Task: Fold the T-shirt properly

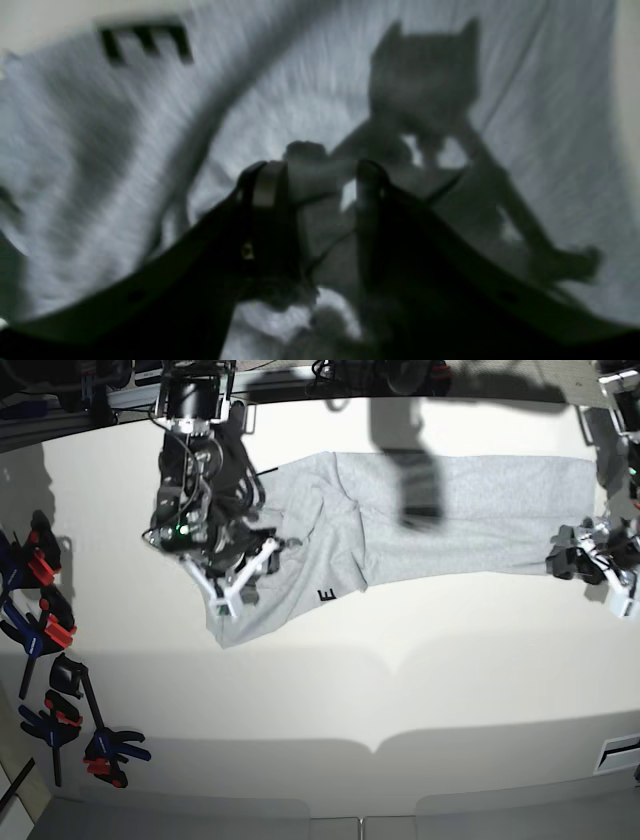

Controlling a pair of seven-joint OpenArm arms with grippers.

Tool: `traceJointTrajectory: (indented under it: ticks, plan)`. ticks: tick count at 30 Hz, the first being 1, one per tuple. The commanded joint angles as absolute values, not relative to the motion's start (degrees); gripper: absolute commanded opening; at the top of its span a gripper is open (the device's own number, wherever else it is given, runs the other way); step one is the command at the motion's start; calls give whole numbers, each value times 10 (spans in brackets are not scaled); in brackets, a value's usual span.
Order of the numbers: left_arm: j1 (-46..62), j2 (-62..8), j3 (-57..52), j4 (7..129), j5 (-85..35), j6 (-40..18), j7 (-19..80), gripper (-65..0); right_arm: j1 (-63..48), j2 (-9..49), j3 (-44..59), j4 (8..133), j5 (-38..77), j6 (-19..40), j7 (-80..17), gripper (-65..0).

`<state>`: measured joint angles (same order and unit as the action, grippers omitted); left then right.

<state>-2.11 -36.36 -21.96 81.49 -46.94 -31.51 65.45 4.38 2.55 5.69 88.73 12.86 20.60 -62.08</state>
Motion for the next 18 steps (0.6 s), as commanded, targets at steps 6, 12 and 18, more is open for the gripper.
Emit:
traceJointTrajectory:
  ticks: [6, 12, 18]
  plan:
    - [-49, -441, -223, 832, -436, -271, 611, -212, 135, 29, 56, 900, 155, 264, -715, -395]
    - [-48, -446, -223, 798, -455, -270, 622, -212, 163, 28, 56, 919, 210, 310, -727, -395]
    - [-48, -446, -223, 681, -526, -291, 617, -212, 102, 24, 57, 1031, 229, 351, -694, -396]
